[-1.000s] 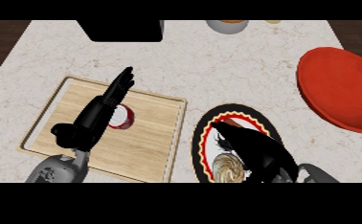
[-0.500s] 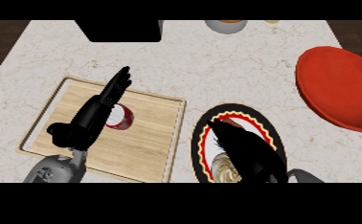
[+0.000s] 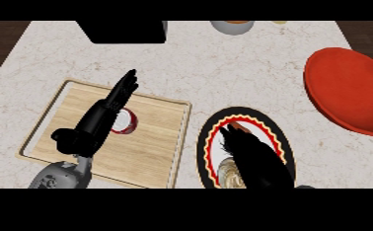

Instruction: Pick the cupcake from the plate and place it in the bowl

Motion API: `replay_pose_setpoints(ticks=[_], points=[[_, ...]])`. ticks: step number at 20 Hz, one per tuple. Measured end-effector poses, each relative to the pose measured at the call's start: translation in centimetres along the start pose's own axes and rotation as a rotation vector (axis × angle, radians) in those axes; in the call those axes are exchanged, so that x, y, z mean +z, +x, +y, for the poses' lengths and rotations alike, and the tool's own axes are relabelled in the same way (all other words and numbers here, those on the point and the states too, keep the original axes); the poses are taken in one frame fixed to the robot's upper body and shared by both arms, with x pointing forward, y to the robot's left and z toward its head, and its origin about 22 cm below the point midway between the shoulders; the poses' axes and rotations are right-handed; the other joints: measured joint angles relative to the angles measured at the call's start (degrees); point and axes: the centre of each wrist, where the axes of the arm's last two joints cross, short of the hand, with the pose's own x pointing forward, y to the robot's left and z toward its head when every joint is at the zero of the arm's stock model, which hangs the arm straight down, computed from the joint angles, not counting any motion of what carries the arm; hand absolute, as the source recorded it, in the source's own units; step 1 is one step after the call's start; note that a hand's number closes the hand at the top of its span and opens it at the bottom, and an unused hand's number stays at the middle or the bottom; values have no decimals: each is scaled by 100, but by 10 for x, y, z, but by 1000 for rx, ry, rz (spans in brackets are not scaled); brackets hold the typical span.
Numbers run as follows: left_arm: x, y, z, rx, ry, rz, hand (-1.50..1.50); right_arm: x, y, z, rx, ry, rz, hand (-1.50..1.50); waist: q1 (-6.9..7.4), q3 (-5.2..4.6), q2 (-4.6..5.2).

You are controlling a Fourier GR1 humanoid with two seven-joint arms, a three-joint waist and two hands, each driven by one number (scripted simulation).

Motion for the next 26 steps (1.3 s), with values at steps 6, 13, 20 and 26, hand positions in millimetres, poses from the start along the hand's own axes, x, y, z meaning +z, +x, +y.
replay_pose_setpoints(ticks=[6,13,20,26], points=[[1,1,-1,4,0,3,0,-18,-14,15,-3,16,65,-150,12,1,9],[-7,2,2,5,-4,16,0,-27,-19,26,-9,14,87,-150,8,-16,4],[-8,0,1,7,-10,12,0,-34,-22,32,-17,-50,50,150,8,-47,-42],[-4,-3,-1,1,-6,-1,0,-40,-18,29,-4,-126,23,150,16,-45,-60]])
